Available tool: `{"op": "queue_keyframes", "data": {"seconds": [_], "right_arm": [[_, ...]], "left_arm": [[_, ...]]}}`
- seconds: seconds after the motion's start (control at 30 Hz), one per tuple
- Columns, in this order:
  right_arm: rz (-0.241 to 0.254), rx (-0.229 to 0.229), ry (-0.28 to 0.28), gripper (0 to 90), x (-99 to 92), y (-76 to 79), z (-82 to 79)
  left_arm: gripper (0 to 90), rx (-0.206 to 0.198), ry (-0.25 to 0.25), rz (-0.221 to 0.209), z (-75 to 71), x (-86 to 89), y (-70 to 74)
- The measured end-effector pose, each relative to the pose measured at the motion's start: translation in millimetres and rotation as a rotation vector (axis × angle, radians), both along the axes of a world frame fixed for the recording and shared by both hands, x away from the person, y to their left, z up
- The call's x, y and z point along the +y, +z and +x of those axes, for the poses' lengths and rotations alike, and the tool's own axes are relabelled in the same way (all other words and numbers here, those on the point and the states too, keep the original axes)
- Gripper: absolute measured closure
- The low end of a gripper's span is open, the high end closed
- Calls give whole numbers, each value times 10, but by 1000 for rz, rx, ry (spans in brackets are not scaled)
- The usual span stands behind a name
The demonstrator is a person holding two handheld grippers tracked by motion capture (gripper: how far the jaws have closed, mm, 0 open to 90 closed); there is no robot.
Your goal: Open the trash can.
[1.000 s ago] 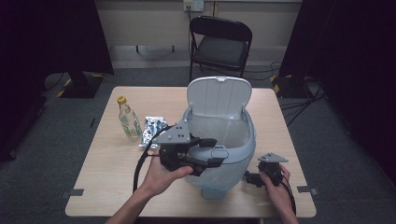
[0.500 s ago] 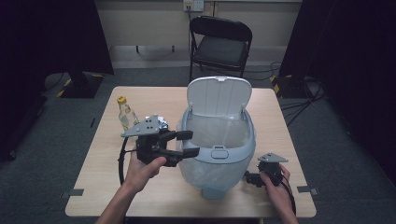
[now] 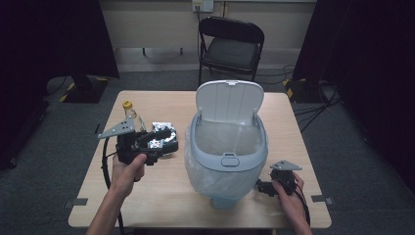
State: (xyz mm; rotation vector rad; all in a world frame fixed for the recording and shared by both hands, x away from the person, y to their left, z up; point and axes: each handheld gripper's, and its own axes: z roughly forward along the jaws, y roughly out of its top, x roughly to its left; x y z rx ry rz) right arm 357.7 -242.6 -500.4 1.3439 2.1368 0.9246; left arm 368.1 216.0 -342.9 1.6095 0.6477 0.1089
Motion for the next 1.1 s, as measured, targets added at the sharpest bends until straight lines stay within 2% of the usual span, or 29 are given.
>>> {"op": "queue_keyframes", "data": {"seconds": [0.1, 0.13, 0.2, 0.27, 0.3, 0.33, 0.37, 0.4, 0.43, 0.47, 0.57, 0.6, 0.63, 0.73, 0.8, 0.9, 0.97, 1.0, 1.03, 1.1], "right_arm": [[0, 0, 0, 127, 0, 0, 0], [0, 0, 0, 127, 0, 0, 0], [0, 0, 0, 127, 0, 0, 0], [0, 0, 1, 123, 1, 0, 3], [0, 0, 1, 123, 1, 0, 3], [0, 1, 2, 118, 4, -1, 8], [0, 1, 2, 118, 5, -1, 10], [-1, 2, 2, 117, 5, -1, 11], [-1, 2, 2, 117, 5, -1, 11], [-1, 2, 2, 116, 5, -1, 12], [-1, 2, 2, 115, 5, -1, 14], [-2, 2, 3, 115, 5, -1, 14], [-2, 2, 3, 115, 5, -1, 14], [-1, 3, 3, 115, 6, -1, 14], [-1, 3, 3, 115, 6, -1, 14], [-1, 3, 3, 115, 6, -1, 14], [-1, 3, 2, 115, 6, -1, 14], [-2, 3, 3, 115, 6, -1, 14], [-1, 3, 3, 115, 6, -1, 14], [-1, 3, 2, 115, 6, -1, 14]], "left_arm": [[362, 17, 47, 62, 92, 71, -127], [362, 17, 47, 62, 92, 71, -127], [364, 55, 86, 81, 185, 129, -246], [372, 80, 135, 120, 300, 180, -410], [370, 80, 135, 120, 300, 180, -410], [366, 110, 142, 160, 396, 208, -538], [358, 110, 142, 160, 396, 208, -538], [349, 120, 154, 171, 475, 226, -670], [344, 131, 160, 175, 507, 231, -738], [324, 155, 167, 192, 547, 232, -815], [292, 168, 185, 281, 611, 210, -965], [289, 185, 193, 289, 630, 203, -1020], [288, 185, 193, 289, 630, 203, -1020], [288, 227, 207, 308, 699, 188, -1155], [292, 228, 220, 330, 736, 136, -1185], [297, 240, 211, 365, 793, 47, -1254], [299, 246, 214, 374, 811, 22, -1285], [297, 254, 251, 390, 844, -9, -1329], [282, 241, 273, 399, 867, -10, -1346], [277, 245, 298, 418, 906, -7, -1354]]}}
